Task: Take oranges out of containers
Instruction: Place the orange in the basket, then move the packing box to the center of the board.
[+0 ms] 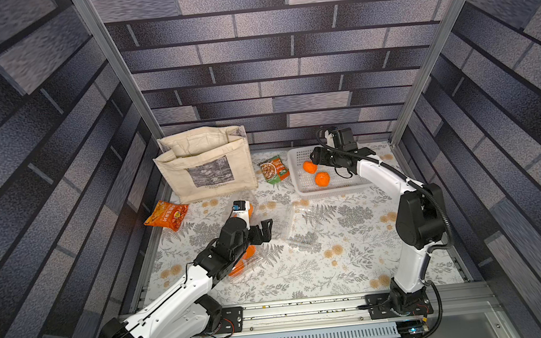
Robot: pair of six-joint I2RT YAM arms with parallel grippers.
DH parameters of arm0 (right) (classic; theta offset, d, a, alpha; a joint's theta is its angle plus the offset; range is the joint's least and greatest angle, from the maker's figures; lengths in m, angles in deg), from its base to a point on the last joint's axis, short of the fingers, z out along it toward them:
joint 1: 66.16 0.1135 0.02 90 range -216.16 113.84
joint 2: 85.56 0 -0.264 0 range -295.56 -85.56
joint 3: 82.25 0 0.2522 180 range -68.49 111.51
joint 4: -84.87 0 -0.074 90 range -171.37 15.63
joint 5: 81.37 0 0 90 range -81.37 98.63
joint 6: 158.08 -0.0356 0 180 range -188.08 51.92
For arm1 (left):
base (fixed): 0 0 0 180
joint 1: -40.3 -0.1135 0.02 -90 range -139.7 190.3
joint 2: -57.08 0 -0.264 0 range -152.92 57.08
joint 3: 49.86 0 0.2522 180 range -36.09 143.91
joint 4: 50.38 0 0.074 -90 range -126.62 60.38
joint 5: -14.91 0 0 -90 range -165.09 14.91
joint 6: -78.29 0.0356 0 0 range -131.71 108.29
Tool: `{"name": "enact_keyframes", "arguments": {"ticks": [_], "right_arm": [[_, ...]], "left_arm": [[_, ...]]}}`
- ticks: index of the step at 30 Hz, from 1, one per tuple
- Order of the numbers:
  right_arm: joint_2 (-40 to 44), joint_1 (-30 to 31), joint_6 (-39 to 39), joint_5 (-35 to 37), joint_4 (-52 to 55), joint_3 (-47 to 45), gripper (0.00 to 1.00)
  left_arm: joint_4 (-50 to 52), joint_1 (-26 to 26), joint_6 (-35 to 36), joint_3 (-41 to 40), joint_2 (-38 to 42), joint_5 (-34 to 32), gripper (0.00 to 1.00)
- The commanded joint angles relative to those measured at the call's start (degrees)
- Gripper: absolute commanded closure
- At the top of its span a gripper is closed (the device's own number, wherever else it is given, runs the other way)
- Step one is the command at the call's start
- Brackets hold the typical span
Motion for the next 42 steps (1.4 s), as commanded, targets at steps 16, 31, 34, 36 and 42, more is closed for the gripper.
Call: {"name": "enact_keyframes", "arguments": {"ticks": [16,31,34,36,42], "right_arm": [[36.13,0.42,-2.16,-2.87,1.92,-28.42,0.19],[53.75,0.39,-7.16,-2.11,3.03,-46.58,0.19],[55.31,0.42,-6.88,-1.25,4.14,-47.21,0.19],[56.25,0.34,-6.64,-0.85,5.0,-47.45,0.19],[59.37,0.48,-5.94,0.38,7.91,-47.52,0.19]], "left_arm": [[8.29,4.83,3.39,20.41,-25.43,4.97,0.0],[6.35,11.36,-0.59,35.17,-49.89,14.51,0.0],[5.21,13.02,-0.51,39.62,-53.29,16.76,0.0],[4.39,13.57,-0.52,42.38,-55.83,18.6,0.0],[4.95,13.86,-2.08,48.83,-58.4,20.94,0.0]]}}
